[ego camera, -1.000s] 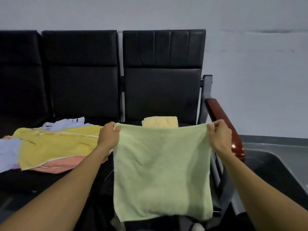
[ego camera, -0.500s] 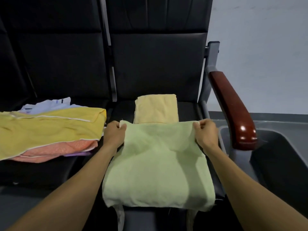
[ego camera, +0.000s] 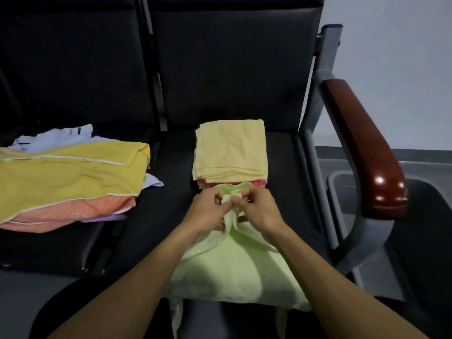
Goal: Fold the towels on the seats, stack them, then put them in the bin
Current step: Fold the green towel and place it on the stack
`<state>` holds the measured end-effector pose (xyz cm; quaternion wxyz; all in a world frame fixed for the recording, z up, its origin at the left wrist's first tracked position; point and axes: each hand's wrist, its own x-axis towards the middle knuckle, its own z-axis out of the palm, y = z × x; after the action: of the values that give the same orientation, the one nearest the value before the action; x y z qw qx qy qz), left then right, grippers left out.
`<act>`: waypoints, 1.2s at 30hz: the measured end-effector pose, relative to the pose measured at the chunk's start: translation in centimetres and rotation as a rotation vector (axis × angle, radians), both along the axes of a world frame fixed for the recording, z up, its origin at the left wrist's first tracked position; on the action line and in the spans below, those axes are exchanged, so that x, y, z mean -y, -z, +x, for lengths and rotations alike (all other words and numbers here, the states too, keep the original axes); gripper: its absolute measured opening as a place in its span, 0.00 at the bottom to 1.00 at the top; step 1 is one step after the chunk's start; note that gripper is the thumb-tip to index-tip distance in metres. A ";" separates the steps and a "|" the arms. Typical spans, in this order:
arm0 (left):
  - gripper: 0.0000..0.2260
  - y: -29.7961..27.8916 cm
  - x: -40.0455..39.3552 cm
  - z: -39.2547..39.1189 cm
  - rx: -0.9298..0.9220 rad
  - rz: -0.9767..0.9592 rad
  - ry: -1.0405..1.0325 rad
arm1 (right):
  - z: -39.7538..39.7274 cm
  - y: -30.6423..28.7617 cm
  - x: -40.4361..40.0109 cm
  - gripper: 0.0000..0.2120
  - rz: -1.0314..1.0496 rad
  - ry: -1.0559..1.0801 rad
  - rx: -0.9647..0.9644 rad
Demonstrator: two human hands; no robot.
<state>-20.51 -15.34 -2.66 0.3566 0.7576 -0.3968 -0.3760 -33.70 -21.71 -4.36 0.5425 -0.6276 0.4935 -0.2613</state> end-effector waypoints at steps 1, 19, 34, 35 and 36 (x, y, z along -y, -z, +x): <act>0.08 0.3 0.1 0.0 0.011 -0.010 0.002 | 0.3 0.0 0.1 0.05 0.005 -0.002 0.001; 0.05 0.4 -0.6 1.4 -0.303 -0.091 -0.074 | 0.6 -0.4 -0.4 0.06 0.083 -0.096 0.008; 0.12 1.2 -1.3 1.3 0.034 -0.057 0.194 | -0.5 -0.6 0.1 0.18 -0.246 -0.407 -0.378; 0.12 1.1 -1.2 1.1 0.019 -0.040 0.242 | -0.6 -0.3 0.2 0.21 -0.319 -0.446 -0.466; 0.12 1.1 -1.3 1.0 0.017 -0.017 0.296 | -0.7 -0.2 0.1 0.23 -0.363 -0.490 -0.548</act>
<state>-19.52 -14.09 -3.75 0.3005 0.6908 -0.5103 -0.4148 -34.36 -21.76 -4.19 0.3174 -0.8585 0.4016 -0.0305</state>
